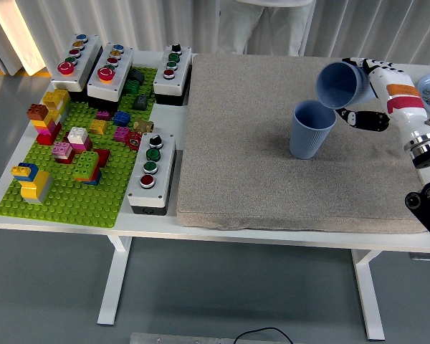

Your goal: Pick cup pour cup place

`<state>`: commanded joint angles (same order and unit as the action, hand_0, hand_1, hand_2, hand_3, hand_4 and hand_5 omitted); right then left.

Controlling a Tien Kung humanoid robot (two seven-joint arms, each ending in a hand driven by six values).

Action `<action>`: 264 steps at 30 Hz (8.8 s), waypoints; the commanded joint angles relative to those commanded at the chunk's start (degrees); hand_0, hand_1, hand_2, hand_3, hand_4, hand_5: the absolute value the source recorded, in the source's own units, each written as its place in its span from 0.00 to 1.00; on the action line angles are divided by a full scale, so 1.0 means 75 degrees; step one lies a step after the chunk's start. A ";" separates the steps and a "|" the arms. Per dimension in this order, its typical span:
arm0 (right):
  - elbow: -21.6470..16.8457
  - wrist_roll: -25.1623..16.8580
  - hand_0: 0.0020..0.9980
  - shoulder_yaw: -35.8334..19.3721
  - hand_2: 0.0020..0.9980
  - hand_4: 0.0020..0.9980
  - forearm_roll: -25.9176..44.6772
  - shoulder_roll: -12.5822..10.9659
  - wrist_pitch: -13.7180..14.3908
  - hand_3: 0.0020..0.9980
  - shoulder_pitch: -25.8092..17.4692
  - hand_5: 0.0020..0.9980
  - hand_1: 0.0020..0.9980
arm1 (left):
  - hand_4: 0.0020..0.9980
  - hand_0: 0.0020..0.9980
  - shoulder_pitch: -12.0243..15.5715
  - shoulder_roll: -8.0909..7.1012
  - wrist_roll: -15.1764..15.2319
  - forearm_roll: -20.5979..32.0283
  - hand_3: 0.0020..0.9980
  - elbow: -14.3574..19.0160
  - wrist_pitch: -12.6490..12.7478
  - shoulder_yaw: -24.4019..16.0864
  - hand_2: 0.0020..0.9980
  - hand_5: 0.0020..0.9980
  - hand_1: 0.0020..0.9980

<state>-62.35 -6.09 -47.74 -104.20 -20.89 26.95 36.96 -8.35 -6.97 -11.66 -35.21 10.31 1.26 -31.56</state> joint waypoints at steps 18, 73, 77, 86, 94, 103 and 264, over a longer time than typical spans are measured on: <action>0.0045 -0.0103 0.88 0.0322 0.67 0.75 -0.0117 -0.0161 0.0162 0.72 0.0168 0.26 0.77 | 0.55 0.75 0.0033 -0.0020 0.0001 0.0012 0.64 0.0000 -0.0003 0.0020 0.85 0.93 0.79; 0.0243 -0.0252 0.90 0.0768 0.69 0.74 -0.0167 -0.0227 0.0556 0.72 0.0452 0.23 0.77 | 0.55 0.75 -0.0034 -0.0031 -0.0012 -0.0147 0.64 0.0000 -0.0002 -0.0110 0.85 0.93 0.79; 0.0225 -0.0239 0.90 0.0788 0.69 0.74 -0.0188 -0.0239 0.0538 0.72 0.0464 0.23 0.77 | 0.55 0.75 -0.0025 -0.0035 -0.0006 -0.0116 0.64 0.0000 -0.0002 -0.0081 0.85 0.93 0.79; 0.0218 -0.0176 0.90 0.0931 0.69 0.74 -0.0304 -0.0272 0.0558 0.72 0.0529 0.22 0.77 | 0.55 0.75 -0.0016 -0.0042 0.0004 -0.0078 0.64 0.0000 0.0004 -0.0047 0.85 0.93 0.79; 0.0259 -0.0194 0.90 0.0973 0.69 0.74 -0.0298 -0.0313 0.0605 0.72 0.0556 0.22 0.78 | 0.55 0.75 -0.0036 -0.0043 0.0009 -0.0058 0.64 0.0000 0.0002 -0.0023 0.85 0.93 0.79; 0.0256 -0.0205 0.91 0.1014 0.69 0.74 -0.0318 -0.0338 0.0648 0.73 0.0594 0.22 0.78 | 0.55 0.75 -0.0050 -0.0042 0.0010 -0.0071 0.64 0.0000 0.0004 -0.0040 0.85 0.93 0.79; 0.0572 0.1594 0.86 -0.1740 0.70 0.72 1.0542 0.0100 -0.3547 0.69 -0.0415 0.11 0.78 | 0.55 0.75 0.0003 -0.0006 0.0000 0.0022 0.64 0.0000 -0.0027 0.0138 0.85 0.93 0.80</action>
<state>-58.06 5.87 -60.78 -25.13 -20.14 0.34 33.85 -8.33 -7.02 -11.65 -35.04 10.31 1.06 -30.53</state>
